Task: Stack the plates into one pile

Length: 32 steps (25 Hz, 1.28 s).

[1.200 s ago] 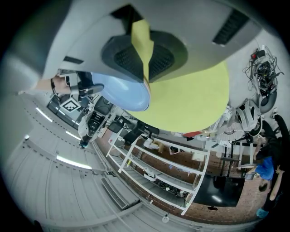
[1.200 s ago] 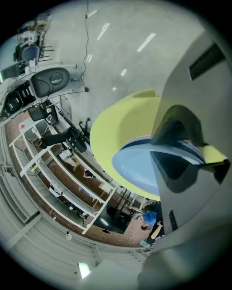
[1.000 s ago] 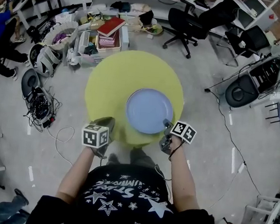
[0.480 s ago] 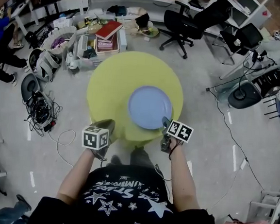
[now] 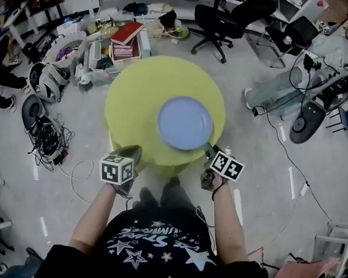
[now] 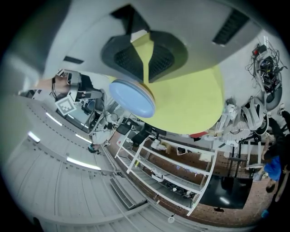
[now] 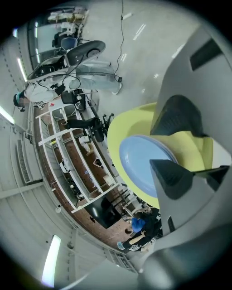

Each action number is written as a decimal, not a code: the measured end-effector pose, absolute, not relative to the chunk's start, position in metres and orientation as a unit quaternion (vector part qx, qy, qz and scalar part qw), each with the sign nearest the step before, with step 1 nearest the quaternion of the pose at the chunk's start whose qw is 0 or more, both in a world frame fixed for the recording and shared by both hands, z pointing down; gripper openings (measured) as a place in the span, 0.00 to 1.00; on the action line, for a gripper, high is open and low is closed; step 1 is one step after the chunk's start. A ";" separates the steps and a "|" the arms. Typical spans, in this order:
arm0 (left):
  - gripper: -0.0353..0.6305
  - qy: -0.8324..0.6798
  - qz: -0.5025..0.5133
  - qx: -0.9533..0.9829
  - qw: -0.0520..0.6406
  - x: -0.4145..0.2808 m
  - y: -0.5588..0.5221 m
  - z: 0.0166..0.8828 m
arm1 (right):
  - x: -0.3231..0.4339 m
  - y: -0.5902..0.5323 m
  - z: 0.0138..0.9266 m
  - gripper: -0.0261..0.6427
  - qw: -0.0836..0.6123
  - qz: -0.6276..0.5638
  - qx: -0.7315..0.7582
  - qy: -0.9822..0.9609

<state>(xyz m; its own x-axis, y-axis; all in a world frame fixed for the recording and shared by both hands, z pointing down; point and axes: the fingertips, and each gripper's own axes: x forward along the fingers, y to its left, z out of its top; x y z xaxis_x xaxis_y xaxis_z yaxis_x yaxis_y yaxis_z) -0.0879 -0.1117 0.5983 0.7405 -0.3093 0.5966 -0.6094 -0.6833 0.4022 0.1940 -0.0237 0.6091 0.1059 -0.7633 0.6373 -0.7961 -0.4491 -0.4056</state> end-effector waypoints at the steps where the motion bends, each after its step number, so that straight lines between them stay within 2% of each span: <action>1: 0.12 -0.260 0.249 0.883 0.300 -0.087 -0.113 0.598 | 0.194 -0.021 0.608 0.28 0.017 0.413 0.744 -0.525; 6: 0.12 -0.258 0.247 0.885 0.299 -0.081 -0.111 0.598 | 0.202 -0.015 0.599 0.18 0.023 0.382 0.756 -0.531; 16: 0.12 -0.259 0.243 0.890 0.285 -0.049 -0.083 0.570 | 0.224 0.012 0.558 0.09 -0.003 0.349 0.748 -0.565; 32: 0.12 -0.281 0.236 0.891 0.268 -0.033 0.012 0.547 | 0.241 0.108 0.558 0.08 -0.024 0.361 0.718 -0.595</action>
<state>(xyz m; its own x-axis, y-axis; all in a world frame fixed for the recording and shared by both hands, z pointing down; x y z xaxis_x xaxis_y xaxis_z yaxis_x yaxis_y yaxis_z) -0.0334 0.0123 0.5471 0.7308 -0.3751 0.5703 -0.6272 -0.6986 0.3443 0.2410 0.1077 0.5583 0.0319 -0.8711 0.4901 -0.8365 -0.2917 -0.4639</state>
